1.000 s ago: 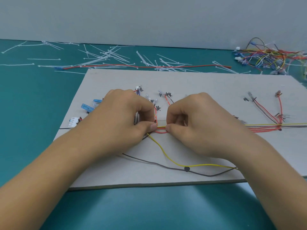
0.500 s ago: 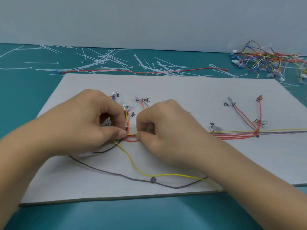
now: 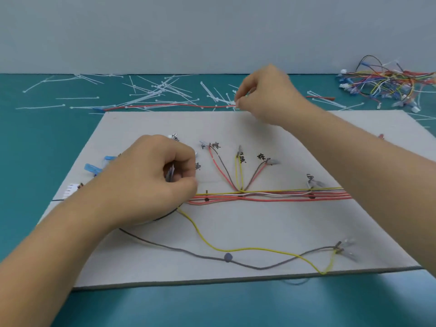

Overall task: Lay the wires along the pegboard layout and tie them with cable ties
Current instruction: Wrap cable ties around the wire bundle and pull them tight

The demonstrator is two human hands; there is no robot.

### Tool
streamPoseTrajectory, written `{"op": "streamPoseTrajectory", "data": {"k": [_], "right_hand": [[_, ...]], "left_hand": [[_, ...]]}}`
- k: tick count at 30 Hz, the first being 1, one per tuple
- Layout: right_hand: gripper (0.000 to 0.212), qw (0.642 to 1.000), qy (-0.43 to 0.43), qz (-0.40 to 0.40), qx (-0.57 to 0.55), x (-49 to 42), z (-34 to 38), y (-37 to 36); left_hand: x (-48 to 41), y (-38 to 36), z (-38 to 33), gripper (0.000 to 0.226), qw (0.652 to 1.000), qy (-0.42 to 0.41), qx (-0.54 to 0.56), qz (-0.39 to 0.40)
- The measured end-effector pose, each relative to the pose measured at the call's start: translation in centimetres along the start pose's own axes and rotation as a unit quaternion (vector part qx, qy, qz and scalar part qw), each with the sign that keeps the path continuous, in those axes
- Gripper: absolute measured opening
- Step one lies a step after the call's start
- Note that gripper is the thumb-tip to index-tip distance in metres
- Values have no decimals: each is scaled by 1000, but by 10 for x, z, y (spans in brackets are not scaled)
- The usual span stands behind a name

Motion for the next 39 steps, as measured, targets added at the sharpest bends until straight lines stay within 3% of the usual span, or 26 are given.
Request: {"op": "streamPoseTrajectory", "data": {"k": [11,20,29,33,39], "right_hand": [[24,986,44,123,104,-68,4,-55],[12,973,53,140,173,-71,-2,-58],[7,983,-43,168,53,-67,-23,-37],[5,987,-132,75,-59,-74,-38,-12],[8,993,-97,32,-53,-72,-34,23]], "left_hand": [[-2,-6,7,9,1000,-11,10,-18],[-2,-8,9,9,1000,-14,7,-14],[-1,-8,11,12,1000,0,3,-7],[0,-9,13,10,1000,4,11,-2],[-3,-9,11,9,1000,5,3,-2]]}}
Point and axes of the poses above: each hand's wrist, its own x-axis away from the middle knuckle, its own y-axis out of the back of the hand, z = x × y, the point moved 6 cm from there along -x, towards the middle knuckle, and after that the axes turned 6 degrees about -x, right-handed, at the moved point
